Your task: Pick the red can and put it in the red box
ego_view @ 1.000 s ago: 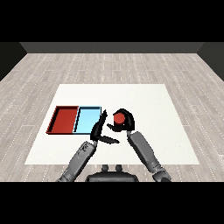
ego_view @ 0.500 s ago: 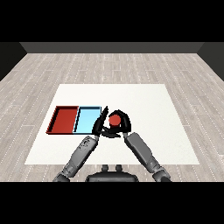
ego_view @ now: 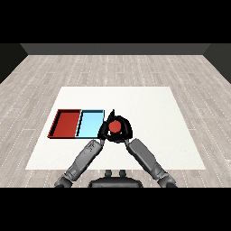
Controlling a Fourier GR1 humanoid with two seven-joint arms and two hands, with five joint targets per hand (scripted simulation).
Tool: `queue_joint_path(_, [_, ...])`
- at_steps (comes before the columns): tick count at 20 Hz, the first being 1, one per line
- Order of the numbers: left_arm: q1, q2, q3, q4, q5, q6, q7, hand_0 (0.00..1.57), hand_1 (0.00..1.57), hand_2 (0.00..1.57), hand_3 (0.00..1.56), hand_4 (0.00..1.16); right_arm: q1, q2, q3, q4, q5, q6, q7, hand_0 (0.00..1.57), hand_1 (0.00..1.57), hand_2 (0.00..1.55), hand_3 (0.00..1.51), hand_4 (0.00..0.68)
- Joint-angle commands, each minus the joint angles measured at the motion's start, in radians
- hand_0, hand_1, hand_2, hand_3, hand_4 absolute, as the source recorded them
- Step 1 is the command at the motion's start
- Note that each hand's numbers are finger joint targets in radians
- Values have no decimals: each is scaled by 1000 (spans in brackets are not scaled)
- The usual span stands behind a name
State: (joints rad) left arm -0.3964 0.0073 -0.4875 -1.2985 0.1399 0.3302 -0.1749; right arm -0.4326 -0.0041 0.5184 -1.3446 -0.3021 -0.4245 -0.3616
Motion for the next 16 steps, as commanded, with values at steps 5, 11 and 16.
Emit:
queue_joint_path(5, [-27,-7,-73,60,19,132,-20,0,0,0,0,236,-40,4,46,-36,-19,-60,24,1471,1471,1457,1405,511])
queue_joint_path(11, [-67,-6,-62,16,4,185,65,1552,1552,1479,1384,868,-75,3,74,24,-80,-74,-26,1503,1503,1452,1400,523])
queue_joint_path(16, [-84,-6,-93,120,43,198,1,1571,1571,1536,1446,996,-86,3,22,8,-34,-37,8,1467,1467,1439,1392,561])
